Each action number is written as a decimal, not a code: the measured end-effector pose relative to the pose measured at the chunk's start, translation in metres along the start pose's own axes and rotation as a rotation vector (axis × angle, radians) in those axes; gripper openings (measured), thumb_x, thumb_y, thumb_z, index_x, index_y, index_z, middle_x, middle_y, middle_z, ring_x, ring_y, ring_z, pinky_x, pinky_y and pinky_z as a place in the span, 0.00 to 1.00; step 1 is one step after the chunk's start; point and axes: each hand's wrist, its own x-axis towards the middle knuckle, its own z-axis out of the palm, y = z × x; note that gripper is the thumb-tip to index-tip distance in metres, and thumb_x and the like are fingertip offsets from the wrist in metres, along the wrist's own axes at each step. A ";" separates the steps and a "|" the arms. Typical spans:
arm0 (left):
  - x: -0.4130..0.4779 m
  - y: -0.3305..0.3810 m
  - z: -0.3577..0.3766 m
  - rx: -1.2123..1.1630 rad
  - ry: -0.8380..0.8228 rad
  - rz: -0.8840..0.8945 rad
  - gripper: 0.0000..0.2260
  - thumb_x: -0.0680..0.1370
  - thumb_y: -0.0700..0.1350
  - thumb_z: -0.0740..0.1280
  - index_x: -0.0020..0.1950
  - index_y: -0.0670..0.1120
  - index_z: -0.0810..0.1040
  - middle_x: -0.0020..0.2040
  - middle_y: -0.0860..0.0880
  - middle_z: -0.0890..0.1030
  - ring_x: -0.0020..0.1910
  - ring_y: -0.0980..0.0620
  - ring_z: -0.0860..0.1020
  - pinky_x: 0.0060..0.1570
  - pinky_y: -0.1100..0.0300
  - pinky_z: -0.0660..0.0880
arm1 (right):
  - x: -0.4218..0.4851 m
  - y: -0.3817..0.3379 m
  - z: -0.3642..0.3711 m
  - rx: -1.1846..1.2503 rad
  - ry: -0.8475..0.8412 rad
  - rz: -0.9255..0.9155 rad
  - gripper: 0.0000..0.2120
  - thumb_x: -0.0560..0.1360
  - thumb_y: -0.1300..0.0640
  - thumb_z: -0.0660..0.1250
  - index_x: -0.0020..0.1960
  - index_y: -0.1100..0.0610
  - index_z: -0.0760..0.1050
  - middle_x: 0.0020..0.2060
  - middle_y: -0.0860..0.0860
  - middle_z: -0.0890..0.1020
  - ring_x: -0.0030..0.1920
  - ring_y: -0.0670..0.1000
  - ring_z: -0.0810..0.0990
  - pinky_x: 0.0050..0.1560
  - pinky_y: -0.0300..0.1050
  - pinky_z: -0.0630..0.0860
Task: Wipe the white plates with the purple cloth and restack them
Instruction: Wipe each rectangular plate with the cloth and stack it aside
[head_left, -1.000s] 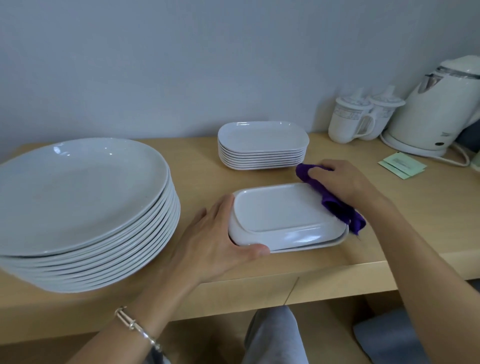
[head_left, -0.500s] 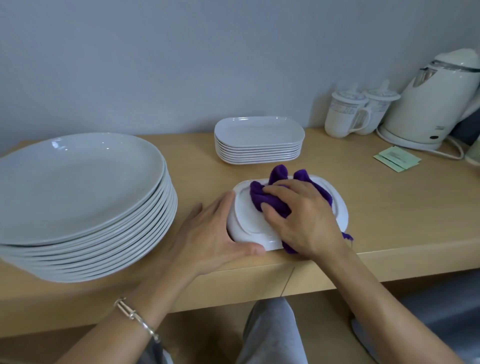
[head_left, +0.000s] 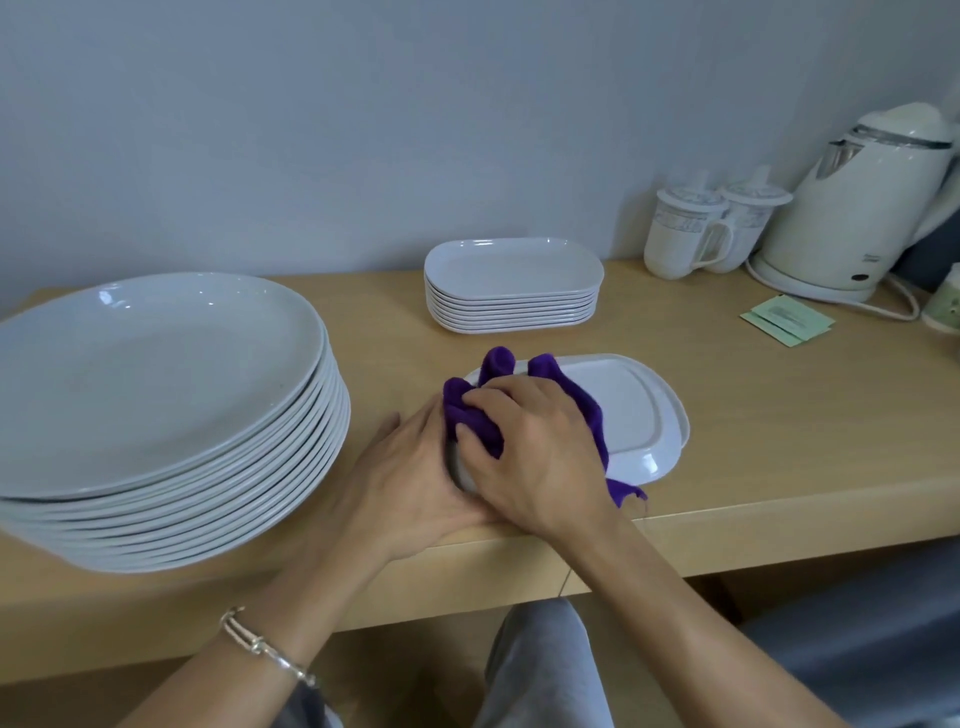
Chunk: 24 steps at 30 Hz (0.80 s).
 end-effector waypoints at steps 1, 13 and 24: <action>-0.001 0.001 -0.001 0.001 0.001 -0.005 0.45 0.61 0.72 0.64 0.76 0.63 0.53 0.66 0.66 0.69 0.63 0.65 0.69 0.68 0.56 0.62 | 0.000 0.000 0.000 0.010 0.000 -0.004 0.17 0.71 0.47 0.60 0.50 0.55 0.82 0.45 0.51 0.83 0.45 0.56 0.80 0.50 0.50 0.77; 0.002 -0.004 -0.002 0.082 -0.069 0.024 0.52 0.68 0.68 0.71 0.80 0.55 0.42 0.79 0.60 0.48 0.75 0.61 0.51 0.72 0.61 0.49 | 0.029 0.041 -0.041 0.315 0.020 0.316 0.09 0.75 0.54 0.64 0.51 0.46 0.81 0.37 0.38 0.79 0.42 0.39 0.77 0.41 0.33 0.71; 0.018 -0.008 0.006 -0.046 -0.016 0.069 0.46 0.67 0.74 0.52 0.81 0.54 0.48 0.80 0.60 0.51 0.74 0.67 0.51 0.73 0.62 0.55 | 0.043 0.044 -0.035 0.239 -0.088 0.214 0.09 0.74 0.53 0.65 0.51 0.46 0.81 0.38 0.39 0.78 0.44 0.44 0.76 0.43 0.37 0.71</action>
